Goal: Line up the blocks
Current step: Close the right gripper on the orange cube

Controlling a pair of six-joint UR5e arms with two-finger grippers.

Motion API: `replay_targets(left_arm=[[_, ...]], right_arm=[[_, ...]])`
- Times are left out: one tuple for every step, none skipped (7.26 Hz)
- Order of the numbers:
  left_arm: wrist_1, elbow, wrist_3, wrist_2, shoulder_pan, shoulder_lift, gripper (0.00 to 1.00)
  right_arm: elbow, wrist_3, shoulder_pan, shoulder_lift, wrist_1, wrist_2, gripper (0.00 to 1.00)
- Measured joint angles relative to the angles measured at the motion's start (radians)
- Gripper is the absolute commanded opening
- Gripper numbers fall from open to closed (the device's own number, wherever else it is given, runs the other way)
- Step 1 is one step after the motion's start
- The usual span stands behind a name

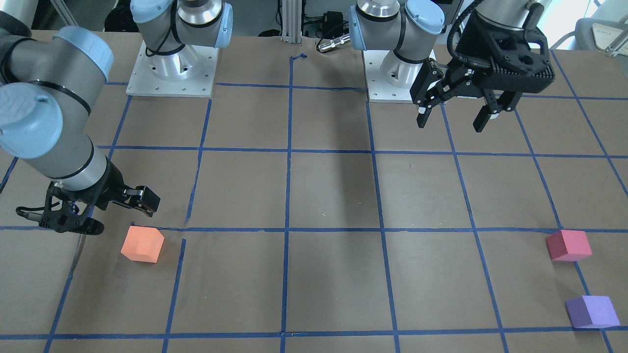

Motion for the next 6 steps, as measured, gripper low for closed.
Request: replay_targets(left_arm=[[0.000,0.000,0.000,-0.001,0.000,0.000,1.00],[0.000,0.000,0.001,-0.001,0.000,-0.001,1.00],[0.000,0.000,0.001,-0.001,0.000,-0.002,1.00],[0.000,0.000,0.002,-0.001,0.000,-0.005,1.00],[0.000,0.000,0.002,0.000,0.000,-0.005,1.00],[0.000,0.000,0.002,0.000,0.000,-0.005,1.00]], right_arm=[[0.000,-0.004,-0.008,0.044,-0.026,0.000,1.00],[0.001,-0.007,-0.014,0.076,-0.045,0.000,1.00],[0.002,-0.008,-0.016,0.103,-0.059,0.001,1.00],[0.003,-0.009,-0.016,0.126,-0.074,0.002,1.00],[0.005,-0.010,-0.017,0.152,-0.097,0.002,1.00],[0.007,-0.011,-0.017,0.177,-0.120,0.003,1.00]])
